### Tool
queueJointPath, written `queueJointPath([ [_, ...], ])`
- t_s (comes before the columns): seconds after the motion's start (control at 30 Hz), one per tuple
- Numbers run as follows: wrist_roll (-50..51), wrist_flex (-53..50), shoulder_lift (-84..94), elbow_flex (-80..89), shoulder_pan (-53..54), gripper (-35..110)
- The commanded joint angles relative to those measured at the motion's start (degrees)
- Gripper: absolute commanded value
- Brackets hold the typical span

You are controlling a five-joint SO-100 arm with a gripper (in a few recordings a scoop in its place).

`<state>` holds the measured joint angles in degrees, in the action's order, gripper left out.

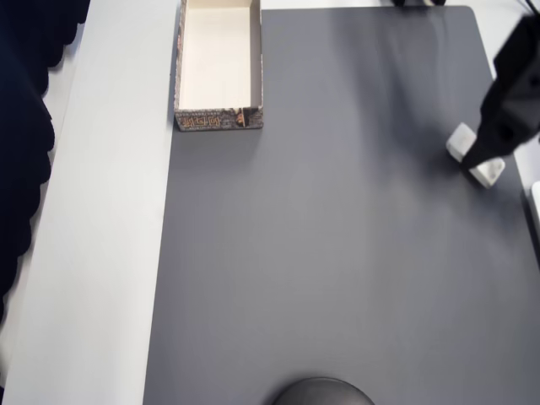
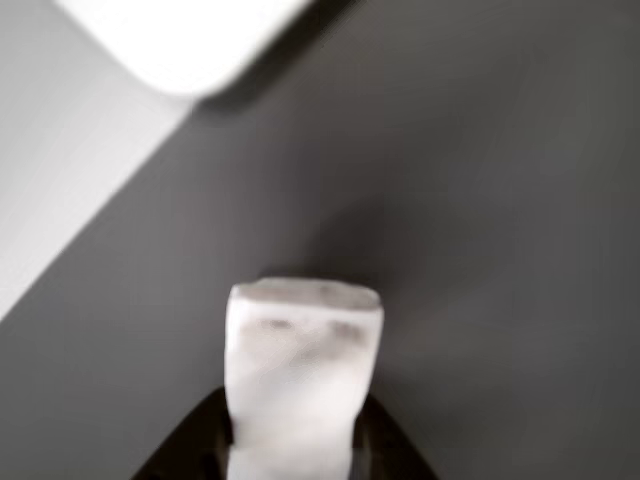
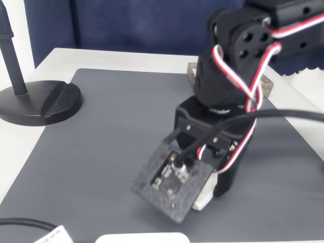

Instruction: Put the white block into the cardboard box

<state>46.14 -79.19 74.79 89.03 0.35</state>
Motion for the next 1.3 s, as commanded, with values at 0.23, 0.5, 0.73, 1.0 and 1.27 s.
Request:
queueJointPath([
  [0.23,-0.62,-3.69,20.13,8.00,8.17,-2],
  [0.5,-0.97,-5.01,28.48,9.14,18.63,-2],
  [0.73,2.02,-5.01,31.55,12.30,29.97,-2],
  [1.0,9.40,-5.98,25.40,1.05,44.82,-2],
  [1.27,14.24,-7.56,13.62,-9.40,56.60,-2],
])
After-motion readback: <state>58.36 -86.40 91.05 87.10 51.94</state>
